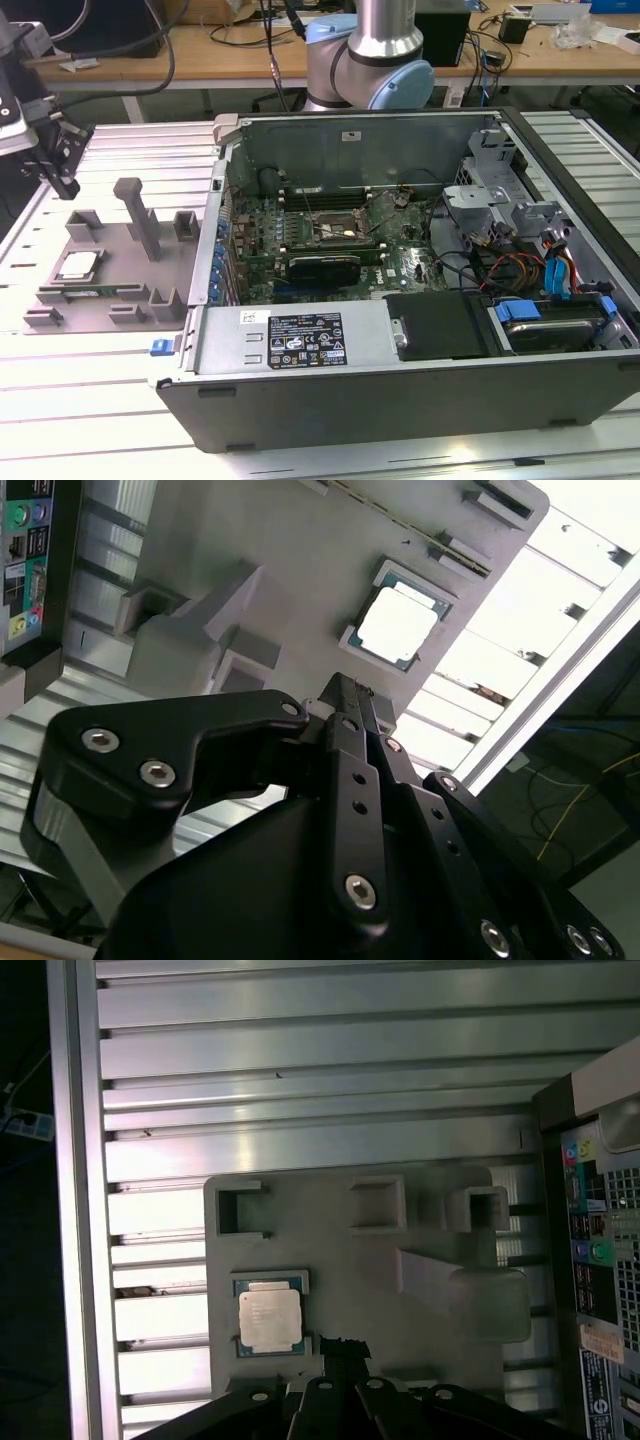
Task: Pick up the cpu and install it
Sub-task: 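Pick up the cpu and move it towards the insertion slot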
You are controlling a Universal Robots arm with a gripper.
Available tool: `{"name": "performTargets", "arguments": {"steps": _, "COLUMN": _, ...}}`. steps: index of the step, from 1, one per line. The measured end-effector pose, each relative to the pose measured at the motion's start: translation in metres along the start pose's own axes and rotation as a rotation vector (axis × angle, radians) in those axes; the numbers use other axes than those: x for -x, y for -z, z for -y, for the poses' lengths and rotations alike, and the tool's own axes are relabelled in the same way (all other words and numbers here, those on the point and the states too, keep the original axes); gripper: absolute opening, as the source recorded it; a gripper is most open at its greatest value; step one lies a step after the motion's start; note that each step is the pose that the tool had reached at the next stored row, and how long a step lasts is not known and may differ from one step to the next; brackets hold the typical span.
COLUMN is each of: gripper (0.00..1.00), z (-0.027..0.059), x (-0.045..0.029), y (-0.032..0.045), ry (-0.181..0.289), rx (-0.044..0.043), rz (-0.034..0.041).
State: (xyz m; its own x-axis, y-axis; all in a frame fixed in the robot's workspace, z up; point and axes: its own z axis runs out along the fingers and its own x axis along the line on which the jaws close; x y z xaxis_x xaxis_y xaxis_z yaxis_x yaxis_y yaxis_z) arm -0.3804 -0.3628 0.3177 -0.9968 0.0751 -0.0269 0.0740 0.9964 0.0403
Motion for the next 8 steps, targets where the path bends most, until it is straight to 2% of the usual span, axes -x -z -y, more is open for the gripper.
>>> {"name": "performTargets", "arguments": {"steps": 3, "gripper": 0.11, "z": 0.0001, "x": -0.001, "y": -0.0022, "ry": 0.0, "rx": 0.0002, "rz": 0.0003}}
{"name": "performTargets", "arguments": {"steps": 8, "gripper": 0.11, "z": 0.0008, "x": -0.0048, "y": -0.0135, "ry": 0.0, "rx": 0.0001, "rz": 0.0}}
